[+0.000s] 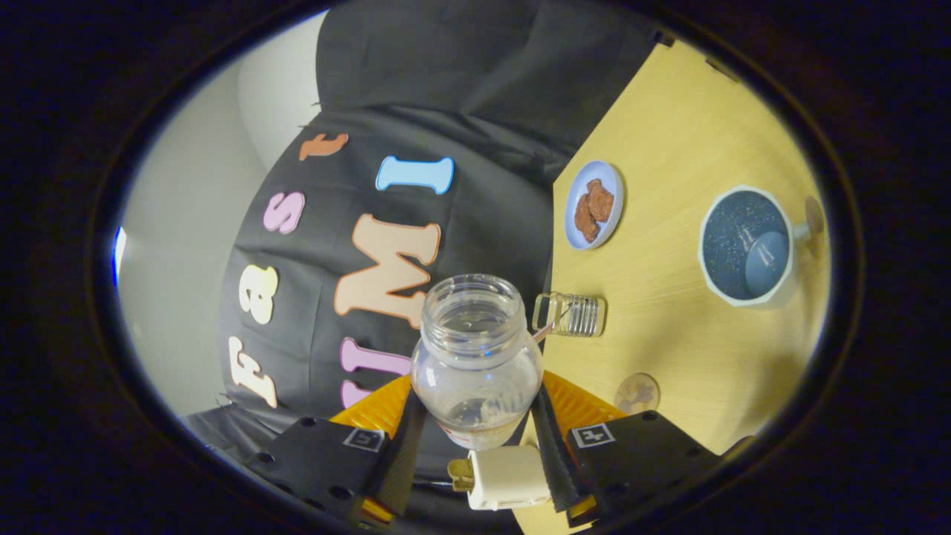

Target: Take the bottle from table, then pour the juice into the cup, finally place the bottle on the coaster

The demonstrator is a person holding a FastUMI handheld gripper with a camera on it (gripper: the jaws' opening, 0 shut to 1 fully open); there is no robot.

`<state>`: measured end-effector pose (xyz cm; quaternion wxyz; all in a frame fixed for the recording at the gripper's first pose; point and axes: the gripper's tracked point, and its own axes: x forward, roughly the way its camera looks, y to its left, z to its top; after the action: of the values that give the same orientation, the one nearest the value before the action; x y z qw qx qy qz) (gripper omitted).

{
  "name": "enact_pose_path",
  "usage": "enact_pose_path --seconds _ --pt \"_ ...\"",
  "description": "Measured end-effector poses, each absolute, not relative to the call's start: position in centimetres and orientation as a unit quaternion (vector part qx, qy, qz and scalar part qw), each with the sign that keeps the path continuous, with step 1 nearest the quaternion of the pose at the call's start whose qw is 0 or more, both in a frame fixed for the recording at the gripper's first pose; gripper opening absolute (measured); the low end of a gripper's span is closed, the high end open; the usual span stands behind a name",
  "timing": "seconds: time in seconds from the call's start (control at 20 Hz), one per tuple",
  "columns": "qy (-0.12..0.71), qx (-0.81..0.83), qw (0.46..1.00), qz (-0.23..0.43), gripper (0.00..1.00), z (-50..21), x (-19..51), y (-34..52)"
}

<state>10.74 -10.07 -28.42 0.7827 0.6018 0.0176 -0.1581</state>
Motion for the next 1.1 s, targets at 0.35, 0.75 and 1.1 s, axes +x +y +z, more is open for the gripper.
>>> enact_pose_path --seconds 0.35,0.75,1.1 --pt "-0.023 0.648 0.743 -0.165 0.75 -27.9 10.4 -11.8" --pt "-0.054 0.679 0.712 -0.169 0.75 -27.4 10.8 -12.9" --pt "-0.074 0.702 0.688 -0.170 0.75 -27.1 11.0 -13.4"
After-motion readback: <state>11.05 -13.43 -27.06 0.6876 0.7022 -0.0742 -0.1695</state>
